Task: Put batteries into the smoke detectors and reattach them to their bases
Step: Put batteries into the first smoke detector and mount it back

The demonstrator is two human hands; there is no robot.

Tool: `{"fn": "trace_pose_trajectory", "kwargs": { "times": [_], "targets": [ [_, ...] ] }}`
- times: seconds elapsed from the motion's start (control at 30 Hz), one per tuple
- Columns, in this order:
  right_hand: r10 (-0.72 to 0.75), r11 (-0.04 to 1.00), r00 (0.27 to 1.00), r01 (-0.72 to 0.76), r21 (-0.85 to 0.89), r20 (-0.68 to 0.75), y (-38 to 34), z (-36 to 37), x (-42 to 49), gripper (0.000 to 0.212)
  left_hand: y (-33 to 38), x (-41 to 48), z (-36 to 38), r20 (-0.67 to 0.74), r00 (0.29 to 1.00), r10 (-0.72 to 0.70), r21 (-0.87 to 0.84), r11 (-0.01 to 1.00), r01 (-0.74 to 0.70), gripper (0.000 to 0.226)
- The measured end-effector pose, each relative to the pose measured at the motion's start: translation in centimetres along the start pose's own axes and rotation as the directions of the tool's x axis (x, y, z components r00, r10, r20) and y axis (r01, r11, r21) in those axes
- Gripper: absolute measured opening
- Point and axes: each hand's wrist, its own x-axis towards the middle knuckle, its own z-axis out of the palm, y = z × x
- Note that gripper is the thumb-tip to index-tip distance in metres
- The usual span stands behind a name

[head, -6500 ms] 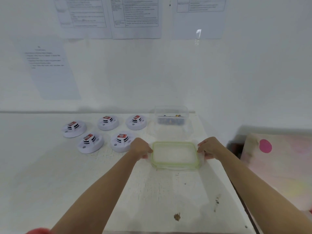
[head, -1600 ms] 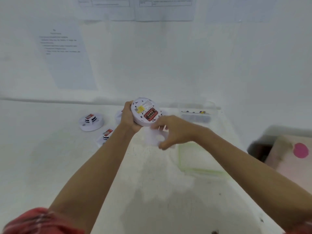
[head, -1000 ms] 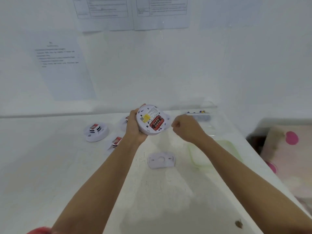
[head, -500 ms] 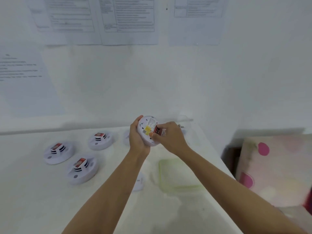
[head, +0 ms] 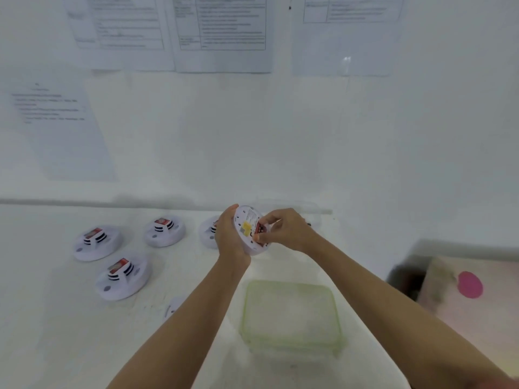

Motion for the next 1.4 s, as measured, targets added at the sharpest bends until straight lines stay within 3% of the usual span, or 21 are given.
{"fn": "trace_pose_trajectory", "kwargs": {
  "times": [0.37,0.67,0.9,1.03,1.1,1.2,1.27,1.4],
  "targets": [
    [-0.055,0.993,0.998,0.056,-0.107,0.018,-0.9,-0.2,0.1,0.032,1.2,0.2,0.4,-0.054,0.998,-0.025,0.037,0.999,0.027,0.015],
    [-0.137,0.928,0.99,0.139,-0.346,0.029,-1.5,0.0,-0.4,0.027,1.3,0.6,1.1,-0.033,0.998,-0.049,0.044,0.998,0.051,0.015],
    [-0.212,0.894,0.976,0.21,-0.395,0.039,-1.3,0.7,-0.3,0.02,1.8,1.1,1.1,-0.106,0.993,0.049,0.044,0.998,-0.045,0.015],
    [-0.228,0.883,0.974,0.2,-0.424,-0.015,-1.2,1.2,-0.1,0.028,2.3,1.6,1.2,-0.114,0.987,0.117,0.055,0.992,-0.111,0.004],
    [-0.185,0.921,0.982,0.157,-0.356,-0.045,-1.6,1.4,0.1,0.03,2.3,1.5,1.3,-0.141,0.978,0.151,0.075,0.987,-0.142,0.006],
    [-0.054,0.994,0.997,0.048,-0.096,-0.059,-2.3,1.3,0.7,0.027,2.1,1.5,1.3,-0.147,0.969,0.2,0.075,0.979,-0.19,0.01],
    [0.039,0.998,0.998,-0.037,0.044,-0.057,-2.5,1.1,1.1,0.016,1.9,1.7,1.2,-0.14,0.965,0.221,0.082,0.974,-0.211,0.012],
    [0.191,0.969,0.981,-0.182,0.169,-0.034,-2.8,1.1,1.5,0.017,1.8,1.9,0.8,-0.138,0.967,0.216,0.082,0.975,-0.206,0.008]
  ]
}}
